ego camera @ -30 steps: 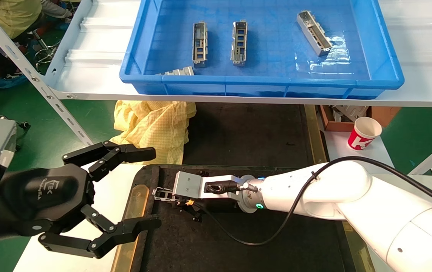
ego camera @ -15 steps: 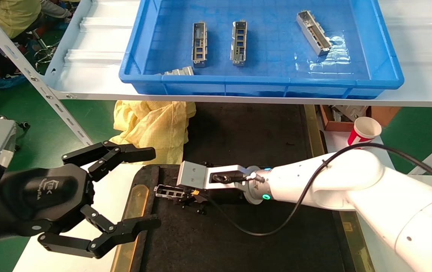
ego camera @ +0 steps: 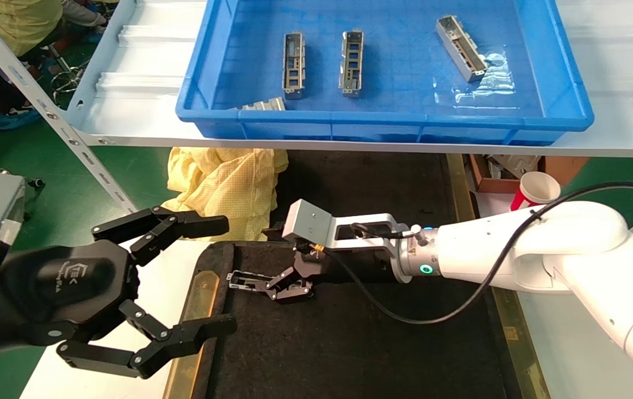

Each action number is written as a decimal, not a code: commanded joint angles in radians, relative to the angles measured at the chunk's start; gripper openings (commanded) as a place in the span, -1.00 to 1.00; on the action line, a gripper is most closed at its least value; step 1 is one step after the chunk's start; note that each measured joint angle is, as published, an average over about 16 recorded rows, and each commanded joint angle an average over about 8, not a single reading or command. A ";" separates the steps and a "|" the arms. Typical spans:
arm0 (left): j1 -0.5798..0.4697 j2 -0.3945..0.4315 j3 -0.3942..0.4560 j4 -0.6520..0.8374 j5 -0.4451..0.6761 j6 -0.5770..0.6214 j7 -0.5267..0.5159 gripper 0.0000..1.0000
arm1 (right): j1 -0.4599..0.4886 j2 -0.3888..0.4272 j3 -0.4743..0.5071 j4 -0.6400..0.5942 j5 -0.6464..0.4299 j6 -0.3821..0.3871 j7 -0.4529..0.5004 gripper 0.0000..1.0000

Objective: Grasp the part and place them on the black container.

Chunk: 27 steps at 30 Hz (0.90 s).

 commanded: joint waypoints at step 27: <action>0.000 0.000 0.000 0.000 0.000 0.000 0.000 1.00 | -0.194 0.246 0.367 0.294 -0.022 -0.165 0.184 1.00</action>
